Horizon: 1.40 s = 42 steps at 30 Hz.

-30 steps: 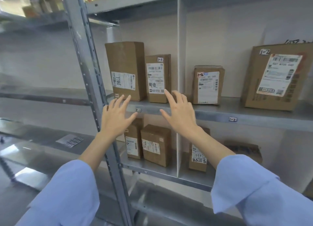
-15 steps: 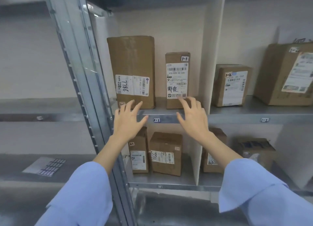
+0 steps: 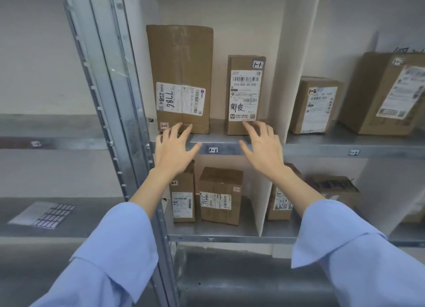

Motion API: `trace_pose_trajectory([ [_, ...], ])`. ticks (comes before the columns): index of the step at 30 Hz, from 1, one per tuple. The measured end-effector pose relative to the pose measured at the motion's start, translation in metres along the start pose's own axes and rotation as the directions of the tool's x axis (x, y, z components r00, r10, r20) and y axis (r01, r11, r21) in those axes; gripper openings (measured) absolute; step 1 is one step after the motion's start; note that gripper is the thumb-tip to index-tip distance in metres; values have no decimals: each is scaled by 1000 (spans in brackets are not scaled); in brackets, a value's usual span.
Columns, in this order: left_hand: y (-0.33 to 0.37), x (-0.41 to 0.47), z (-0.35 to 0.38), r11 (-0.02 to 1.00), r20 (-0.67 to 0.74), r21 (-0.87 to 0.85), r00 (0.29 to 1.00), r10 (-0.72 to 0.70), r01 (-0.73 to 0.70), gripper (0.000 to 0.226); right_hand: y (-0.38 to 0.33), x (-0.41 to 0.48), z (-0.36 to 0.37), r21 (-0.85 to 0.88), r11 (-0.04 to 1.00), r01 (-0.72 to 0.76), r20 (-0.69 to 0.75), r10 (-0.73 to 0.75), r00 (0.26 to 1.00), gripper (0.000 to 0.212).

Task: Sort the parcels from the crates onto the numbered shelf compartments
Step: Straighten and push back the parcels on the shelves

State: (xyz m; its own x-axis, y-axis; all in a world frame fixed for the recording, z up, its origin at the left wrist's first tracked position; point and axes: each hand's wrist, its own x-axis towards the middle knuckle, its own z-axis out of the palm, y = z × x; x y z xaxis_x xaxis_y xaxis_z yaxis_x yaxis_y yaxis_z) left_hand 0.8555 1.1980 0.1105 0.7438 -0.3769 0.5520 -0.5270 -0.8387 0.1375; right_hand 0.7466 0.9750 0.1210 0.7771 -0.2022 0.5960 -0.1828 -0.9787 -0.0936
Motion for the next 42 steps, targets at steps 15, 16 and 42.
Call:
trace_pose_trajectory([
  [15, -22, -96, 49, 990, -141, -122, 989, 49, -66, 53, -10, -89, 97, 154, 983, 103, 8, -105, 994, 43],
  [16, -25, -98, 57, 990, -105, -127, 994, 42, -56, 52, -9, -89, 105, 138, 988, 64, 60, -73, 995, 45],
  [42, -51, -63, 133, 998, 152, -43, 987, 45, -39, 62, 28, -81, 196, 36, 999, -3, 284, -7, 959, 88],
])
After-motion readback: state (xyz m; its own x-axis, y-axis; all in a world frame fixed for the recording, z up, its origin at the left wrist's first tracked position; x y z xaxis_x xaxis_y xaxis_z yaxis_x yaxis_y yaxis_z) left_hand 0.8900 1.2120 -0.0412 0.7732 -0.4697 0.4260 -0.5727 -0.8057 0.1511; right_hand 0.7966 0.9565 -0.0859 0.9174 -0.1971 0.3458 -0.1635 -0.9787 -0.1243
